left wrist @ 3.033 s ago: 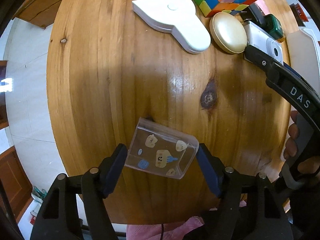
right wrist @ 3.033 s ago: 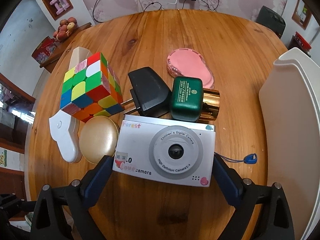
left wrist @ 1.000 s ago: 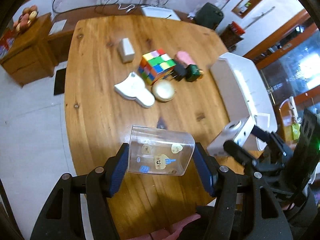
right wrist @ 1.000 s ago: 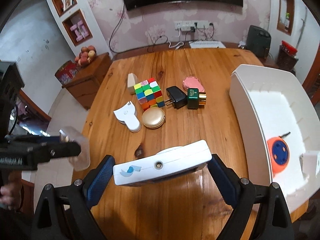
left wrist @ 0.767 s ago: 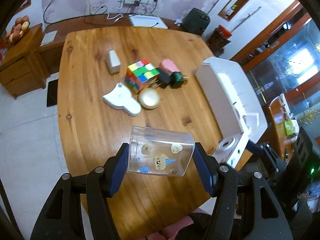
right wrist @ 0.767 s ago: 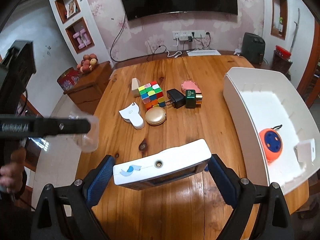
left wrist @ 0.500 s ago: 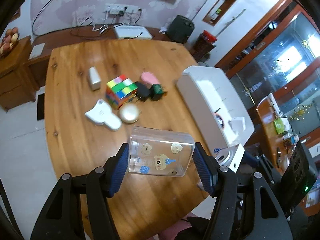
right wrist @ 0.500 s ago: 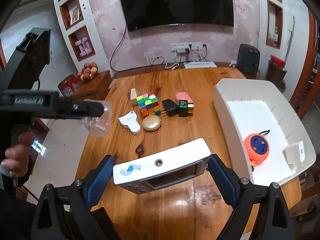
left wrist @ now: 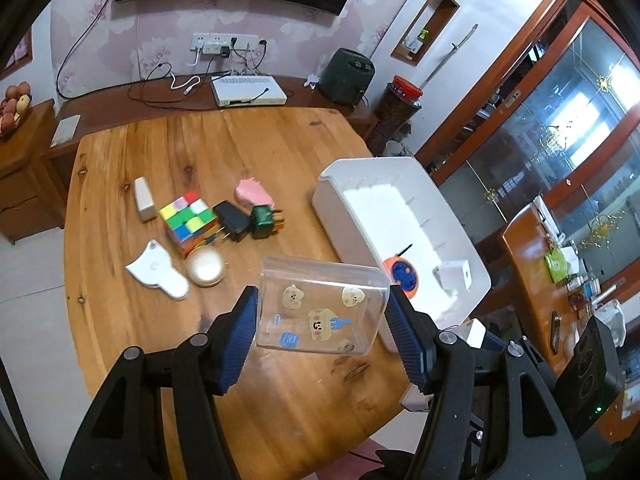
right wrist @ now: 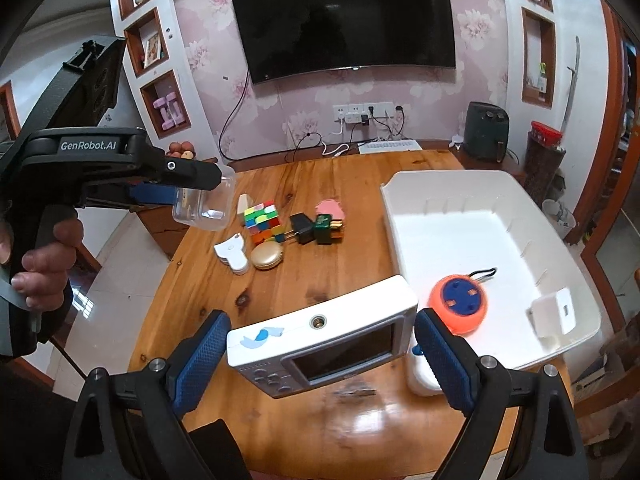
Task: Organize rigid objects
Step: 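Lower the clear box into the white bin with left tool while right tool lowers the white device in, then open both tools and withdraw them from the bin back over the table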
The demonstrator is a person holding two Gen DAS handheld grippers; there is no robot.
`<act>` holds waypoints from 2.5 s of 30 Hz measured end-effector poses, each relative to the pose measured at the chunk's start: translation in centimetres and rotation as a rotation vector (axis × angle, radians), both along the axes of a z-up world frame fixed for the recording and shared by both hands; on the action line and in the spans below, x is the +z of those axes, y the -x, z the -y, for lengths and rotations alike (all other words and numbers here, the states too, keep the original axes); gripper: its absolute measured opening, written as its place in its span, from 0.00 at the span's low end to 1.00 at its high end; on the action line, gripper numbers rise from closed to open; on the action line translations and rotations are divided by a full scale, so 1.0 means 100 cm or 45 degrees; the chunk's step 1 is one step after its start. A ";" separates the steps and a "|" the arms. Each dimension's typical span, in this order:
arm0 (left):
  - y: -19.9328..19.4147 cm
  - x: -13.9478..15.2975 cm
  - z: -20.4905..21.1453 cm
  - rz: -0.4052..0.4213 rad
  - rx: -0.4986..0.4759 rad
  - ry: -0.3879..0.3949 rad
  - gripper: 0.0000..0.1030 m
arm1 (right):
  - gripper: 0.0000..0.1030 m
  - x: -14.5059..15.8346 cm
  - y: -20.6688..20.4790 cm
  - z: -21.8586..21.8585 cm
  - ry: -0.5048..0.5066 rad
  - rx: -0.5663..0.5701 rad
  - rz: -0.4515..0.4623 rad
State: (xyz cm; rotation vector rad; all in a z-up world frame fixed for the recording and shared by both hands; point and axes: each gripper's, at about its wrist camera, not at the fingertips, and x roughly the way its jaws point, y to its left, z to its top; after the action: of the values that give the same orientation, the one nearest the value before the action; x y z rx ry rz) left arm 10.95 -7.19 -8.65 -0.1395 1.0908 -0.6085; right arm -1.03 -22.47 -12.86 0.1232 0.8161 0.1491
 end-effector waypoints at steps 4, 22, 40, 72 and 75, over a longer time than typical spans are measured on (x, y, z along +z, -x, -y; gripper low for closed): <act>0.004 0.005 0.025 0.019 0.035 0.010 0.65 | 0.90 0.004 -0.005 0.031 -0.004 0.040 0.018; 0.013 -0.002 0.138 0.021 0.104 -0.032 0.65 | 0.54 0.007 -0.050 0.139 0.007 0.236 0.047; 0.025 -0.014 0.193 0.015 0.046 -0.161 0.65 | 0.68 -0.012 -0.074 0.183 0.058 0.189 -0.053; 0.009 -0.006 0.108 0.037 0.136 -0.223 0.75 | 0.71 -0.010 -0.096 0.098 0.101 0.235 -0.120; 0.006 -0.005 0.092 0.030 0.150 -0.232 0.75 | 0.71 -0.008 -0.096 0.080 0.102 0.249 -0.122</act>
State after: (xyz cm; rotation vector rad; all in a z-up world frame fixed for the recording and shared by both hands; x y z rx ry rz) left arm 10.35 -16.35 -9.14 -0.0382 1.1011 -0.4023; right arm 8.60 -30.49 -13.69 -0.0257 0.9278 0.2961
